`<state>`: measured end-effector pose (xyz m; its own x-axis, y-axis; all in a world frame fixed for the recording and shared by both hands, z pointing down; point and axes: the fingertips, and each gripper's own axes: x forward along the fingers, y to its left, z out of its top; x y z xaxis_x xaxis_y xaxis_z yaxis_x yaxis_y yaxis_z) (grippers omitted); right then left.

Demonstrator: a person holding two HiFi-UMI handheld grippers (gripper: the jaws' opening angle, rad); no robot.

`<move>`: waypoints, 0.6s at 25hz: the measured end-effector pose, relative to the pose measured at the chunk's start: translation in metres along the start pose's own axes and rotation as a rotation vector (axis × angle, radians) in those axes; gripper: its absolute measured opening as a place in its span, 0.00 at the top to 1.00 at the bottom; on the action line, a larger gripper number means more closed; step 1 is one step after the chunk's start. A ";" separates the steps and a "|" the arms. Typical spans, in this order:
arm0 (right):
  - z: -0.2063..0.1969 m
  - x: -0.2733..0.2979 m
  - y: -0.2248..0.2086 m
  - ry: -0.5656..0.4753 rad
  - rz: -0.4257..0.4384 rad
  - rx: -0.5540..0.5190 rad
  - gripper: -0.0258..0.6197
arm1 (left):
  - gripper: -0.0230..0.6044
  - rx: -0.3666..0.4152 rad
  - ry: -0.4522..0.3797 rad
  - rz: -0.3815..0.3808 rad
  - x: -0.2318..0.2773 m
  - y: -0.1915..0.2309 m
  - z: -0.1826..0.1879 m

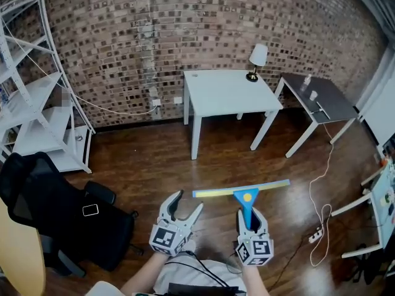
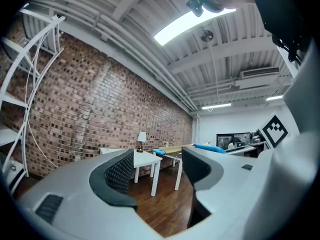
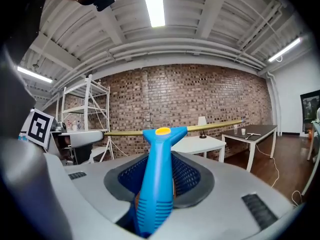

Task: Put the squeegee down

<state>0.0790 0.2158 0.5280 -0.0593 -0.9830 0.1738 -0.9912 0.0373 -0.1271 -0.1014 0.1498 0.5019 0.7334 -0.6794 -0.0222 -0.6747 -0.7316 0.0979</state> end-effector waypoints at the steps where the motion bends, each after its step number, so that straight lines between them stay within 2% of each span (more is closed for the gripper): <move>1: -0.002 0.006 0.002 0.011 0.006 0.008 0.72 | 0.50 0.000 0.001 0.013 0.005 0.008 -0.001; 5: -0.019 0.032 -0.013 0.064 0.027 0.026 0.72 | 0.50 0.007 0.055 0.043 0.032 0.018 -0.009; 10: -0.004 0.085 -0.072 0.032 0.002 0.068 0.72 | 0.50 0.023 0.079 0.102 0.082 0.038 -0.031; 15: 0.003 0.160 -0.140 0.005 0.046 0.097 0.72 | 0.50 0.055 0.077 0.178 0.157 0.058 -0.043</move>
<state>0.2092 0.0526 0.5704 -0.1049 -0.9798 0.1705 -0.9713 0.0641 -0.2292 -0.0217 0.0033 0.5472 0.6046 -0.7937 0.0673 -0.7965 -0.6034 0.0391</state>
